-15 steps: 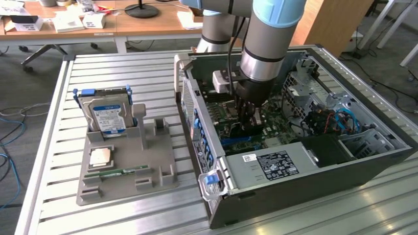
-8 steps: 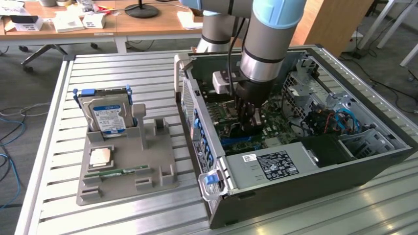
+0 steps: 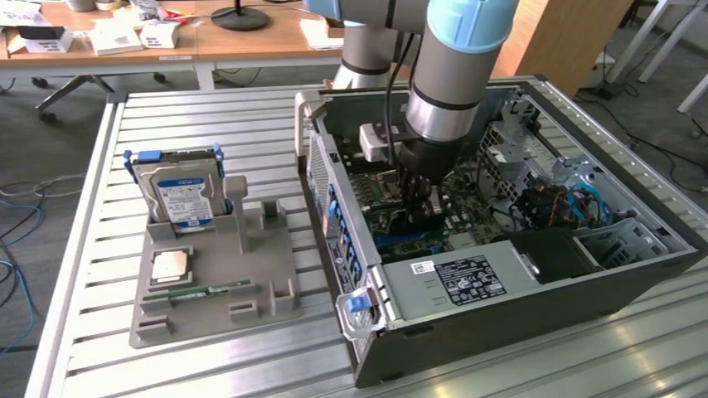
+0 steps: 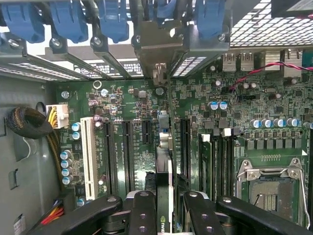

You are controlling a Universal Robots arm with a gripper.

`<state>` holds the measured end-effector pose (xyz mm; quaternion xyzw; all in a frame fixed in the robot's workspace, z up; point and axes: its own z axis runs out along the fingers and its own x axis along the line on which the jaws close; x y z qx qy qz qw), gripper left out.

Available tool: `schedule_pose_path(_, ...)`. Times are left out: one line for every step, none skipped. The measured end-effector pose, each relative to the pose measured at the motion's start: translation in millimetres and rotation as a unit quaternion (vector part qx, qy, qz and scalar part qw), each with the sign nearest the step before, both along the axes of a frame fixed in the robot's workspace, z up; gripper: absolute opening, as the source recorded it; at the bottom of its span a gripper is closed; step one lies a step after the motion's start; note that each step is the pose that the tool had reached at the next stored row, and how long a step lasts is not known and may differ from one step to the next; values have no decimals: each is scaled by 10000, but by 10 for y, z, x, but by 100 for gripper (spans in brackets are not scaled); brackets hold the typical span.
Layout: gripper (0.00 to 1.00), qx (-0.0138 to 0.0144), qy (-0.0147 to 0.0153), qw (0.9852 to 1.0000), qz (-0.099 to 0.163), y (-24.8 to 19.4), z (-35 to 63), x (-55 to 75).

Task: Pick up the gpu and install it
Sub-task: 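Insert the gpu into the slot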

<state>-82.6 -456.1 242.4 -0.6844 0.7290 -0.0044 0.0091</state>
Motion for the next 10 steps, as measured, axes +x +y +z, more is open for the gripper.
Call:
schedule_pose_path(26, -1, 0, 10000, 0, 0, -2, -1)
schedule_pose_path(26, -1, 0, 10000, -1, 0, -5, -2)
schedule_pose_path(26, 1, -2, 10000, -1, 1, -12, -5)
schedule_pose_path(26, 0, -2, 10000, 0, 0, -16, -10)
schedule_pose_path(26, -2, -3, 10000, 1, 0, -22, -15)
schedule_pose_path(26, -1, -4, 10000, -1, 0, -29, -21)
schedule_pose_path(26, -1, -4, 10000, 0, 0, -33, -23)
schedule_pose_path(26, -1, -4, 10000, 0, 0, -38, -24)
schedule_pose_path(26, -2, -4, 10000, 0, 0, -42, -26)
schedule_pose_path(26, -2, -4, 10000, 0, 0, -44, -27)
